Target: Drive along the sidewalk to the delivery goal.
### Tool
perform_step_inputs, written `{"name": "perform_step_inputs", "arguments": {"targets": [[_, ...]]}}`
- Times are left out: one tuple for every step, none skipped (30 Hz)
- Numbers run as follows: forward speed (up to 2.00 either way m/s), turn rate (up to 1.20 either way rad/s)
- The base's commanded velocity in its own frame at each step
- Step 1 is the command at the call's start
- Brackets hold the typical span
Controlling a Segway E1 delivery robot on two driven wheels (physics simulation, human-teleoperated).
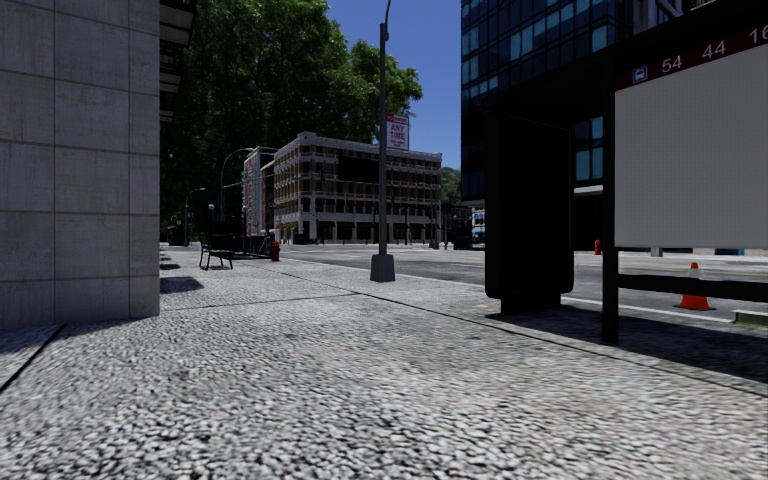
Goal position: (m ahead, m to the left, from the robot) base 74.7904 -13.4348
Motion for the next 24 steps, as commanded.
{"name": "perform_step_inputs", "arguments": {"targets": [[0.0,0.0],[0.0,0.0],[0.0,0.0],[0.0,0.0],[0.0,0.0],[0.0,0.0],[0.0,0.0],[0.0,0.0],[0.0,0.0],[0.0,0.0],[0.0,0.0],[0.0,0.0],[0.0,0.0],[0.0,0.0],[0.0,0.0],[0.0,0.0],[0.0,0.0],[0.0,0.0],[0.0,0.0],[0.0,0.0],[0.0,0.0],[0.0,0.0],[0.0,0.0],[0.0,0.0]]}}
